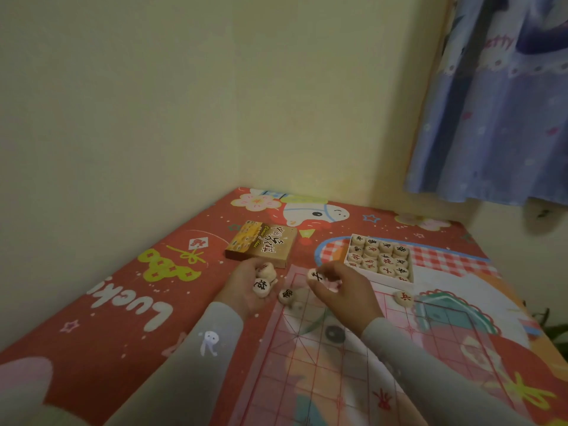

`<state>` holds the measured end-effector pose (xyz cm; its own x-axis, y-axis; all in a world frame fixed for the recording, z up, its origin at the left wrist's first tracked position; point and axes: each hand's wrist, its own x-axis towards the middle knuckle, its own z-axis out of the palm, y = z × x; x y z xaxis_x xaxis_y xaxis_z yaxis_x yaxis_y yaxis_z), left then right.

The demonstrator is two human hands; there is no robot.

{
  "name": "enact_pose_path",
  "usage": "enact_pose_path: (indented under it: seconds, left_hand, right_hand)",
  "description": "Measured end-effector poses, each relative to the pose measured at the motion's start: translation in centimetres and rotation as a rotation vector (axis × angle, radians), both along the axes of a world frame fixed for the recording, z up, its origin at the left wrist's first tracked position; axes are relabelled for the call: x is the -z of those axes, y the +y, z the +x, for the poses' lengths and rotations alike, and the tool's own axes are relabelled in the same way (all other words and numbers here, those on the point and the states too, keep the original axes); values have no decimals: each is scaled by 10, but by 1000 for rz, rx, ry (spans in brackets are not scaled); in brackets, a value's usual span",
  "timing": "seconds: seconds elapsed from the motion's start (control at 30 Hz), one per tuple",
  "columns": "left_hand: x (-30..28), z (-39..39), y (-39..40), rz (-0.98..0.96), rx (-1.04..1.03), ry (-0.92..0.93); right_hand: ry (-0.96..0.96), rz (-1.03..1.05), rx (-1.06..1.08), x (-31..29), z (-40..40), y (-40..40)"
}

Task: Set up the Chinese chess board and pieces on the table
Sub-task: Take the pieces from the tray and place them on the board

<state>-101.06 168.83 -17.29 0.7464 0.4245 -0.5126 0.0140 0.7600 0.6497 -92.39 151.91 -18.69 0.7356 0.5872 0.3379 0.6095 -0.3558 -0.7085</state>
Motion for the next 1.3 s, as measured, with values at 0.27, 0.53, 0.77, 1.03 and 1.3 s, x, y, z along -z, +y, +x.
enact_pose_path:
  seconds: [0.27, 0.53, 0.77, 1.03, 1.3]
  left_hand:
    - [7, -9, 7, 32, -98, 46]
    - [16, -5, 8, 38, -63, 67]
    - [17, -1, 6, 79, -48, 92]
    - [13, 13, -11, 58, 27, 30]
    - [2, 24, -32, 19, 180, 100]
  right_hand:
    - [-72, -284, -76, 36, -19, 15]
    - [-113, -294, -30, 53, -25, 45]
    - [-99, -219, -62, 58, -21, 39]
    - [-149, 108, -145, 22, -22, 29]
    - [-117, 9, -177, 17, -20, 24]
